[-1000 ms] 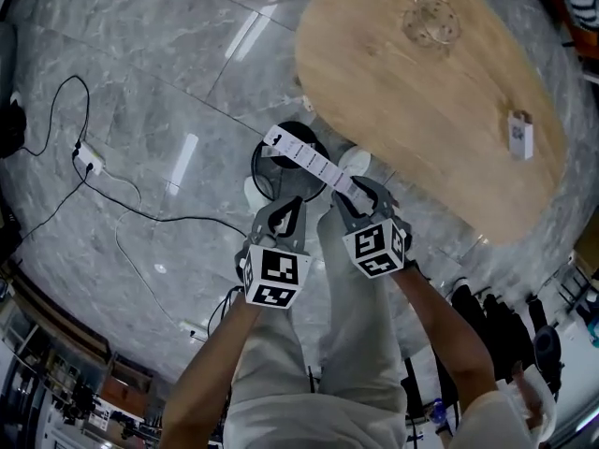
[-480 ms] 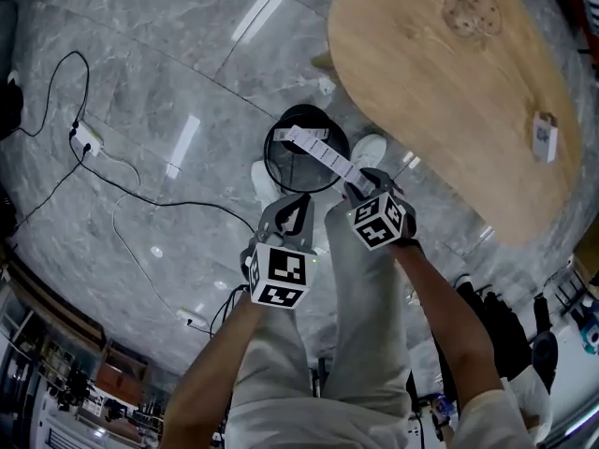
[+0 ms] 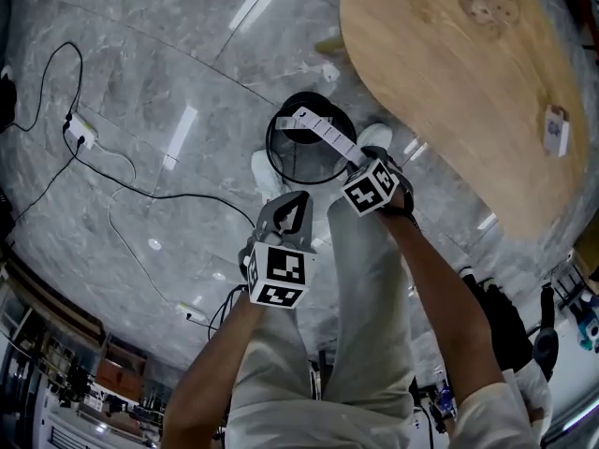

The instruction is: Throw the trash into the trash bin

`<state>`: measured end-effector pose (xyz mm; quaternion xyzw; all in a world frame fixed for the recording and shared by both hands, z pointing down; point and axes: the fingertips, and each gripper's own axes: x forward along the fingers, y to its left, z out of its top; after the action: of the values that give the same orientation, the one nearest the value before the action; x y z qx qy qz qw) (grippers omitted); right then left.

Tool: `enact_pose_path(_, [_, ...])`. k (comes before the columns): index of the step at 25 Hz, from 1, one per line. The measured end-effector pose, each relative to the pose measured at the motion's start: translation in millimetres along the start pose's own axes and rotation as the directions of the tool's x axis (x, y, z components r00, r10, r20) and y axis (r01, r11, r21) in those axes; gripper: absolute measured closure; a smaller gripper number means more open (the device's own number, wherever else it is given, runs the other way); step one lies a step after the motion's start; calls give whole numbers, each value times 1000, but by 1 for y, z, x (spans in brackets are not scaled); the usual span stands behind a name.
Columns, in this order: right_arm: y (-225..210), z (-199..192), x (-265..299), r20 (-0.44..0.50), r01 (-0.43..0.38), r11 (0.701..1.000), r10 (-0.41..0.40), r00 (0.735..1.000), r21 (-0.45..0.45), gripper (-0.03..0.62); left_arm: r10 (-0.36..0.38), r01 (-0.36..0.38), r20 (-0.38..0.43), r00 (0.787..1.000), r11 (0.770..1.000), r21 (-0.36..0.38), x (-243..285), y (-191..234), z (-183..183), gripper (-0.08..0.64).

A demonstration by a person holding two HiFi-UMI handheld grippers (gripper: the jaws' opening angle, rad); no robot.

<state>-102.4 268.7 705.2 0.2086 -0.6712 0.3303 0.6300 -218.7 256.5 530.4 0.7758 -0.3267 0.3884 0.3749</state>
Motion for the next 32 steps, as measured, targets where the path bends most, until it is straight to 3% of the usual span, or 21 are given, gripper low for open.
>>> enact_pose_path(6, [-3, 1, 4, -52, 74, 997, -74, 996, -3, 394, 0, 0, 0, 1000, 1000, 4, -2, 1, -4, 560])
enact_pose_path(10, [-8, 5, 0, -23, 107, 994, -106, 994, 28, 359, 2, -2, 8, 1000, 1000, 2, -6, 5, -1, 560])
enact_pose_path(18, [-4, 11, -24, 50, 96, 995, -98, 994, 36, 387, 9, -9, 17, 1000, 1000, -2, -8, 7, 10, 560])
enact_pose_path(23, [-7, 17, -51, 144, 105, 994, -110, 983, 42, 443, 8, -8, 24, 1000, 1000, 18, -7, 2, 25, 560])
enact_pose_path(26, [-17, 20, -70, 200, 141, 988, -151, 968, 64, 565, 11, -12, 32, 999, 999, 33, -8, -1, 39, 560])
enact_pose_path(32, [-30, 30, -111, 320, 142, 983, -173, 931, 119, 566, 2, -5, 37, 999, 997, 82, -6, -11, 67, 560])
